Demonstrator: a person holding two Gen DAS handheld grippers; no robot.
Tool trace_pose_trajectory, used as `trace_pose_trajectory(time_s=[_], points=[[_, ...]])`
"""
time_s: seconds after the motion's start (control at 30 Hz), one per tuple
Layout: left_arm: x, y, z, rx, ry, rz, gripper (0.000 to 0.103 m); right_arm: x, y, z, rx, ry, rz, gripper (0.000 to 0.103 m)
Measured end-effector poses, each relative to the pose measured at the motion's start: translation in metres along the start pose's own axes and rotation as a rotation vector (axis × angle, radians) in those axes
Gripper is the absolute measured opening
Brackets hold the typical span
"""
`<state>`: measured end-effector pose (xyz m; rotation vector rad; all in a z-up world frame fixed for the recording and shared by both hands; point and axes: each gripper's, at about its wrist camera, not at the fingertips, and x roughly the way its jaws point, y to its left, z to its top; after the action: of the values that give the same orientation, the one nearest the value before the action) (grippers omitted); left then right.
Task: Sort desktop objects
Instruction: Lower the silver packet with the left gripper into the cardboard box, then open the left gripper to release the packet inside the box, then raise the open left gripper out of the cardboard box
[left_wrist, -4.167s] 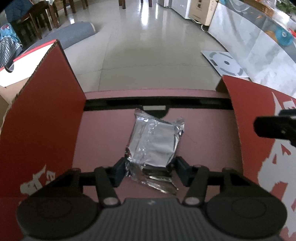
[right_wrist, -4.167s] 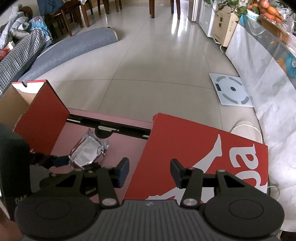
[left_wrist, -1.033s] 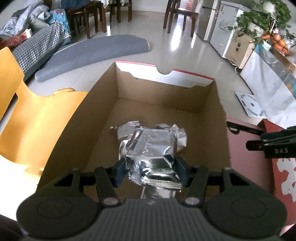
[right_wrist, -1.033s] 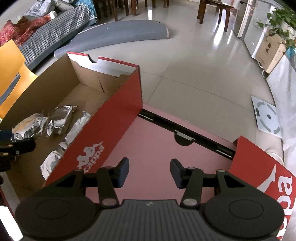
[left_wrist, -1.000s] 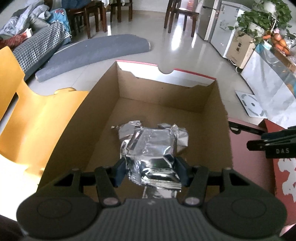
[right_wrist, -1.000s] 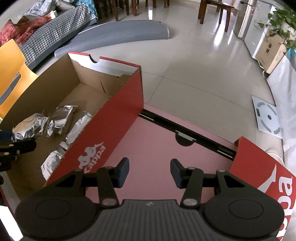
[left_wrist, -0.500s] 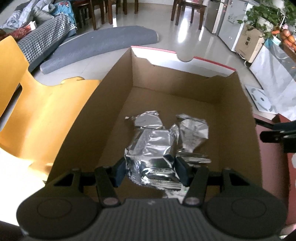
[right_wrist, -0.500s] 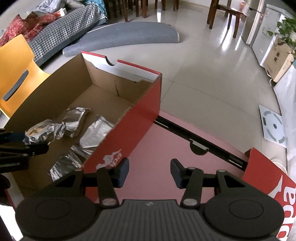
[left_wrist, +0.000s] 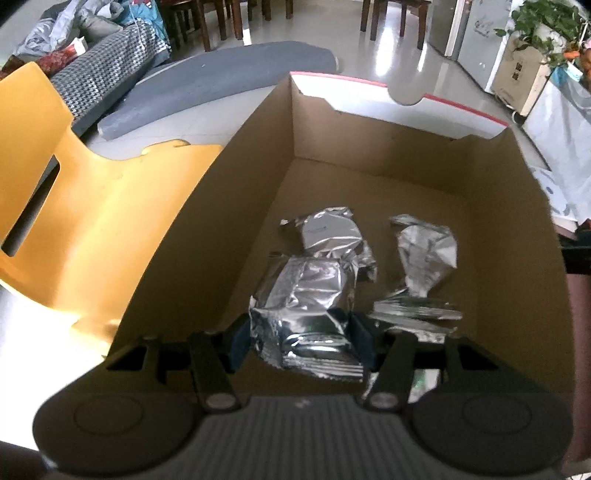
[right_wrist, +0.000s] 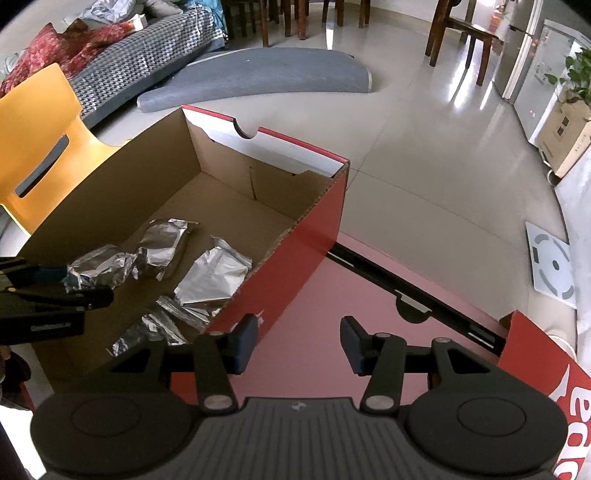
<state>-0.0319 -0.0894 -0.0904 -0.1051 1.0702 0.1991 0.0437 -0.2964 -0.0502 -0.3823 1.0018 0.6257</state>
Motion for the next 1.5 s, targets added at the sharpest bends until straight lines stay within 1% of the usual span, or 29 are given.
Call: trace_pose_trajectory(time_s=[0.13,0.23,0.3,0.33,0.47,0.6,0.63,0.67,0.77,0.9,0.97,1.03,1.23,1.4,1.5], points=[[0.007,0.004,-0.001,-0.013,0.022,0.027,0.057,0.001,0.002,0.000,-0.006,0.004,0.001,0.049],[0.009,0.004,-0.002,-0.013,0.024,0.028,0.059,0.001,0.002,0.000,-0.006,0.006,0.001,0.049],[0.009,0.003,-0.002,-0.007,0.021,0.034,0.067,0.002,0.002,0.000,-0.005,0.007,0.001,0.049],[0.008,0.002,-0.002,-0.003,0.016,0.041,0.074,0.002,0.002,0.000,-0.005,0.008,0.001,0.049],[0.006,0.000,-0.003,0.007,0.005,0.040,0.080,0.002,0.003,-0.001,-0.003,0.009,0.002,0.049],[0.004,0.000,-0.003,0.000,-0.002,0.019,0.087,0.000,0.004,0.000,-0.001,0.003,0.002,0.049],[0.003,0.000,-0.003,0.000,-0.004,0.018,0.089,0.000,0.004,0.000,-0.001,0.001,0.002,0.050],[0.003,0.000,-0.003,0.002,-0.008,0.019,0.091,0.000,0.005,0.000,-0.001,-0.001,0.003,0.055],[0.001,-0.001,-0.003,0.005,-0.017,0.017,0.094,0.000,0.007,0.002,-0.004,-0.005,-0.018,0.057],[0.002,-0.002,-0.003,0.009,-0.015,0.020,0.094,0.000,0.007,0.003,0.004,-0.006,-0.026,0.058],[0.001,-0.001,-0.003,0.008,-0.017,0.022,0.094,0.000,0.006,0.003,0.008,-0.007,-0.033,0.062],[0.001,-0.002,-0.004,0.011,-0.015,0.023,0.095,-0.001,0.005,0.003,0.012,-0.009,-0.036,0.064],[0.000,-0.007,-0.006,0.029,-0.013,0.031,0.095,-0.005,0.001,0.002,0.019,-0.026,-0.018,0.065],[-0.002,-0.013,-0.006,0.056,-0.008,0.018,0.095,-0.008,-0.002,0.002,0.013,-0.036,-0.008,0.065],[-0.004,-0.018,-0.006,0.075,-0.010,-0.006,0.095,-0.011,0.000,0.000,0.006,-0.043,-0.018,0.066]])
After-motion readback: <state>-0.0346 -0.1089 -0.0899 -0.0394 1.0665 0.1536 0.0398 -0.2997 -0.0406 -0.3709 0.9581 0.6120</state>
